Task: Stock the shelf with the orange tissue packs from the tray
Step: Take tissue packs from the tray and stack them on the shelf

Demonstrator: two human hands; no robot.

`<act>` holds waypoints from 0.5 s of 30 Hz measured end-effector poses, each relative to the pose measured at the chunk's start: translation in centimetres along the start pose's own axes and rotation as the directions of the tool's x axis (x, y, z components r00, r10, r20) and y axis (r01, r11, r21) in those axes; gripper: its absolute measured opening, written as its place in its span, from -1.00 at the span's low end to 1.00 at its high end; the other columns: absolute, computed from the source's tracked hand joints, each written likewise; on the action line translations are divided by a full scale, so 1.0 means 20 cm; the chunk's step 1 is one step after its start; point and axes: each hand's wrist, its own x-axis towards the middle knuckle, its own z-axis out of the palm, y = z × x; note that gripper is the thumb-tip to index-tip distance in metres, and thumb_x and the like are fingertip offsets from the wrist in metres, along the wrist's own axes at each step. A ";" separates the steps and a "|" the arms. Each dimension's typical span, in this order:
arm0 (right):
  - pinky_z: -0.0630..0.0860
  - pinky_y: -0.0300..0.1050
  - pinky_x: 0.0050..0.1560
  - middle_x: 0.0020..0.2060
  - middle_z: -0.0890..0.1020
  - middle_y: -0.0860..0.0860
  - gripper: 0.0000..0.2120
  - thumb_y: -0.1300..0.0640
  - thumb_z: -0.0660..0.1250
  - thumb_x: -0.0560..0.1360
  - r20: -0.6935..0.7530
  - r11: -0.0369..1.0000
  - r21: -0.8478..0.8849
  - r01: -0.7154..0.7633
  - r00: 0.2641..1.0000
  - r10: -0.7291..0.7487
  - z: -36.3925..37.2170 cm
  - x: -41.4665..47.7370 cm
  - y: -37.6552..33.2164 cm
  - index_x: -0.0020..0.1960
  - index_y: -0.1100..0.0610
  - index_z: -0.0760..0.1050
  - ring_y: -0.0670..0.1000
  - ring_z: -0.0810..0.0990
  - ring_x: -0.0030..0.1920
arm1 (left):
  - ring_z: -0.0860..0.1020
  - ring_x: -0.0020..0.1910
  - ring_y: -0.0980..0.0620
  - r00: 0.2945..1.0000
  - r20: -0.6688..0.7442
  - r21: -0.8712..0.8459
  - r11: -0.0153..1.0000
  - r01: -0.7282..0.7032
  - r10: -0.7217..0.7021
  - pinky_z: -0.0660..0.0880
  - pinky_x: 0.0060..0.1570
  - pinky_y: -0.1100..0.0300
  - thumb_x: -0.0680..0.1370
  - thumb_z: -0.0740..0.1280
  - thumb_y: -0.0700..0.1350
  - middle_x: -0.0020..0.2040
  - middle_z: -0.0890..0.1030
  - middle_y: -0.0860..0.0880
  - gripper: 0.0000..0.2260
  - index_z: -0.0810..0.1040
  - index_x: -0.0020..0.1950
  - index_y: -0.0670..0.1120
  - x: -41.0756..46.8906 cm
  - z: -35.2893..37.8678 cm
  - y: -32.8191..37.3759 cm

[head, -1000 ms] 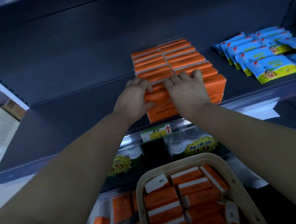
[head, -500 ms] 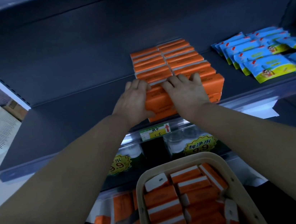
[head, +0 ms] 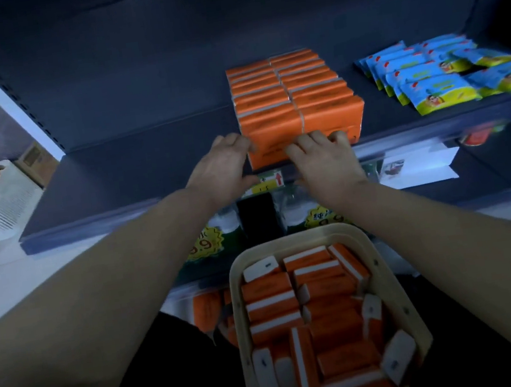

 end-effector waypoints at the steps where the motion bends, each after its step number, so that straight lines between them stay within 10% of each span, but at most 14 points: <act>1: 0.33 0.06 0.01 0.09 0.56 0.08 -0.58 0.13 0.47 0.35 -0.002 1.000 0.015 0.007 1.000 -0.007 0.03 -0.05 -0.01 0.18 0.11 0.48 0.14 0.49 0.12 | 0.33 0.27 -0.06 1.000 0.018 -0.004 1.000 -0.004 0.004 0.36 0.15 0.13 0.49 0.43 -0.04 0.28 0.41 -0.07 -0.55 0.39 0.32 -0.09 -0.04 0.04 0.02; 15: 0.23 0.04 0.22 0.30 0.43 -0.01 -0.61 0.04 0.26 0.52 0.437 0.988 0.153 -0.031 0.898 -0.040 0.44 -0.56 -0.09 0.33 -0.01 0.34 0.07 0.33 0.34 | 0.35 0.29 -0.03 0.933 0.342 -0.118 0.980 0.162 -0.113 0.37 0.23 0.12 0.54 0.35 -0.05 0.28 0.44 -0.05 -0.64 0.42 0.31 -0.05 -0.46 0.64 0.08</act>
